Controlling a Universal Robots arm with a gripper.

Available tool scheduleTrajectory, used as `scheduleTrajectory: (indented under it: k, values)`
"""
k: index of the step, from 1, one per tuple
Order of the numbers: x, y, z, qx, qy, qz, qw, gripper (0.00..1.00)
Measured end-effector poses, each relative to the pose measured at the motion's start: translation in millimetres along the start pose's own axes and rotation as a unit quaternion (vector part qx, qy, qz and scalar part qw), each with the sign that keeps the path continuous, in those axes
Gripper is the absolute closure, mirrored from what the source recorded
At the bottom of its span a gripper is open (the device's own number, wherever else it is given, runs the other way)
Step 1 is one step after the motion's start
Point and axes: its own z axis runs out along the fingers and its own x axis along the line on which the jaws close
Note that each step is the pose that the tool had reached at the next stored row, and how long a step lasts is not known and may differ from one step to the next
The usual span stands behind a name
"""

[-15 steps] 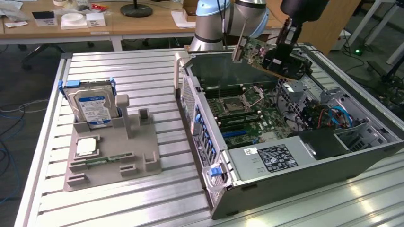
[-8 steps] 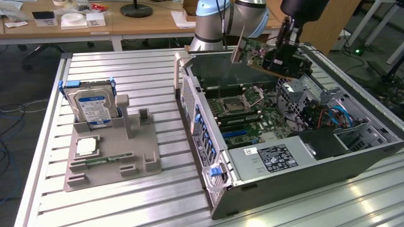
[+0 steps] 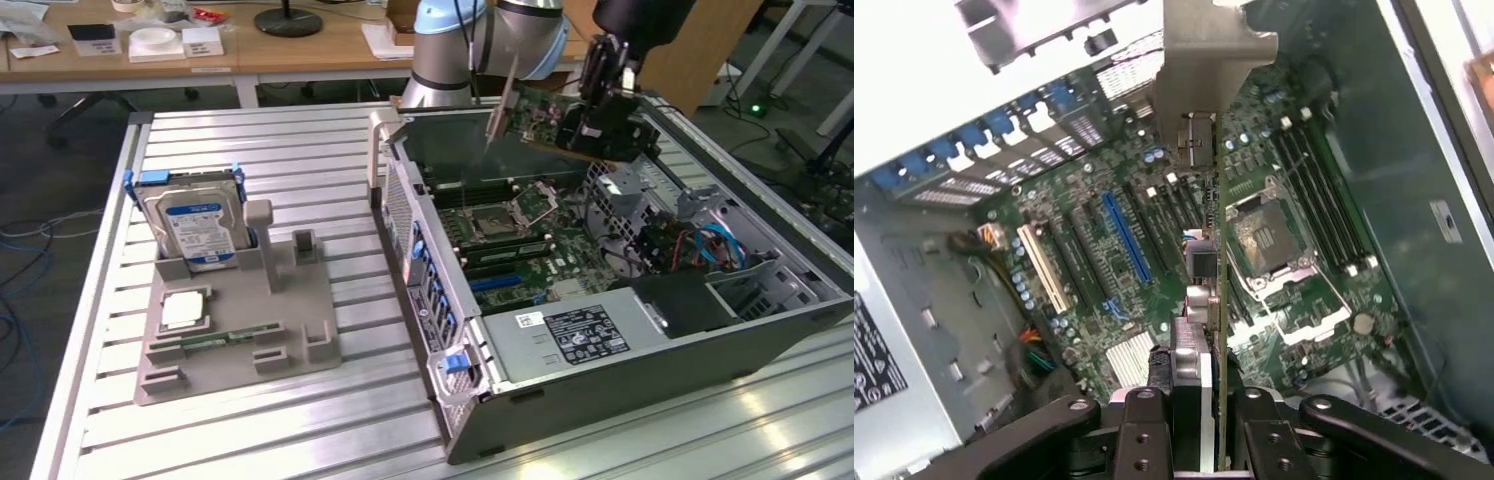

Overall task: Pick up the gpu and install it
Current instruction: 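Insert the gpu into the slot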

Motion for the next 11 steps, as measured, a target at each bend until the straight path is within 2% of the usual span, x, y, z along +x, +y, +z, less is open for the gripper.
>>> scheduleTrajectory:
  k: [4, 7, 9, 11]
  values:
    - [0.0, -0.1, 0.1, 0.0002, 0.0010, -0.035, 0.9994, 0.72]
    - [0.0, 0.0, 0.7, 0.0015, 0.0011, -0.061, 0.9982, 0.72]
    - [0.1, -0.1, 1.1, 0.0072, -0.0005, -0.071, 0.9974, 0.72]
    - [0.1, -0.1, 1.4, 0.0158, -0.0031, -0.074, 0.9971, 0.72]
